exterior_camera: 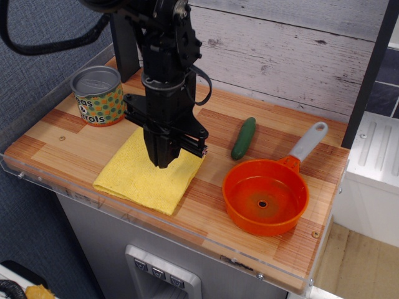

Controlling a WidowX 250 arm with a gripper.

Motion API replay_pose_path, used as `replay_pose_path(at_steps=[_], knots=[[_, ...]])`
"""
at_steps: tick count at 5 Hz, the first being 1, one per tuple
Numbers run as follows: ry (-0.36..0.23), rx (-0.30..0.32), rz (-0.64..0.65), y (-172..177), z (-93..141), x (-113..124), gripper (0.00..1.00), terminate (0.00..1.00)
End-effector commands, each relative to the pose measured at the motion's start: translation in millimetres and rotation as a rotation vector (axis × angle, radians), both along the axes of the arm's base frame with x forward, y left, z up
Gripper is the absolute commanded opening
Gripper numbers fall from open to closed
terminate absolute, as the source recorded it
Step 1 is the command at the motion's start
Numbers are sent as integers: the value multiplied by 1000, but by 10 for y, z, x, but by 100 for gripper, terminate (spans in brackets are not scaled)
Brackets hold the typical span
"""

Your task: Move the yellow cloth on the far edge of the table.

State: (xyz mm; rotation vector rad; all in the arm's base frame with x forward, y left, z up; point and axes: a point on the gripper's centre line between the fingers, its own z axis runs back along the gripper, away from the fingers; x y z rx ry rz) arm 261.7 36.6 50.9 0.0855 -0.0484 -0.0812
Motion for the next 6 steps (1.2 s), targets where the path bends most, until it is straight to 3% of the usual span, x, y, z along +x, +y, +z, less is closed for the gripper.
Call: replay_pose_path(at_steps=[1,2,3,5,6], knots=[[-80,34,-14,6,358,-6,0,0],[-89,35,-15,79,447,2,0,0],[-100,39,-24,110,535,56,100,0],[-109,48,-35,136,698,101,100,0],[-105,24,-61,60,757,153,100,0]])
